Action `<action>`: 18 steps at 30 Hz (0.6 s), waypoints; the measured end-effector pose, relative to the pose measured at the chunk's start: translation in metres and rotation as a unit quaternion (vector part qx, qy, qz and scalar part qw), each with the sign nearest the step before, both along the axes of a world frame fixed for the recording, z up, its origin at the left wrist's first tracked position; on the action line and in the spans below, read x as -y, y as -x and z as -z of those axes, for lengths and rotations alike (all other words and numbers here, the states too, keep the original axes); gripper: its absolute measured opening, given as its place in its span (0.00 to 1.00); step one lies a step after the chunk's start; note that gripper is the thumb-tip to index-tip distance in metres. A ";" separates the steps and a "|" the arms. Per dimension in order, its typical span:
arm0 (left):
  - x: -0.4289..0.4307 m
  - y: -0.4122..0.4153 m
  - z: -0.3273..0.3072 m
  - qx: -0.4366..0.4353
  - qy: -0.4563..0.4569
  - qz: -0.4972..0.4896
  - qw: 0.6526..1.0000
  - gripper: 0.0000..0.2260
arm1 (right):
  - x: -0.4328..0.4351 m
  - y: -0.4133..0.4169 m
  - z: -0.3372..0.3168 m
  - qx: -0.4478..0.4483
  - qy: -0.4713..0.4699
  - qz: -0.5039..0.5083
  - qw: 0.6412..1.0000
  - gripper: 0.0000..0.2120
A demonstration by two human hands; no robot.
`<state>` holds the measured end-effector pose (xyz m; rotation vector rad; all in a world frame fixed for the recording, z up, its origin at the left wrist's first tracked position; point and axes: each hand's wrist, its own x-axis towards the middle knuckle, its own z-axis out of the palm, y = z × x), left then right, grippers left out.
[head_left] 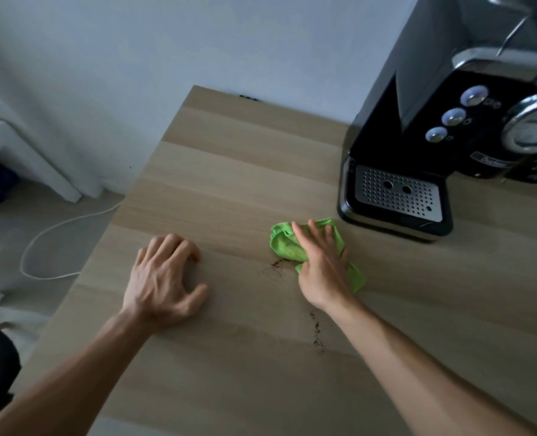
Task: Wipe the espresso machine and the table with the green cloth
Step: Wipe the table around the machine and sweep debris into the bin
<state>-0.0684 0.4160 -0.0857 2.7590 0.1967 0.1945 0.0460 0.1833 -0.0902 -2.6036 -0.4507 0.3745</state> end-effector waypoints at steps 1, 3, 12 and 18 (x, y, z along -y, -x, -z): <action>0.000 0.000 0.000 0.001 0.000 0.000 1.000 0.20 | -0.009 -0.002 -0.002 -0.001 0.000 -0.008 1.000 0.38; 0.000 0.001 0.000 -0.001 -0.001 0.002 1.000 0.20 | -0.024 -0.005 -0.005 0.000 0.003 -0.072 0.997 0.38; 0.003 0.005 0.000 -0.006 -0.015 -0.003 1.000 0.22 | -0.003 -0.025 -0.003 -0.015 -0.010 -0.362 0.932 0.36; 0.013 0.024 0.003 -0.034 -0.021 -0.024 0.999 0.30 | 0.039 -0.036 0.000 -0.011 -0.035 -0.310 0.950 0.31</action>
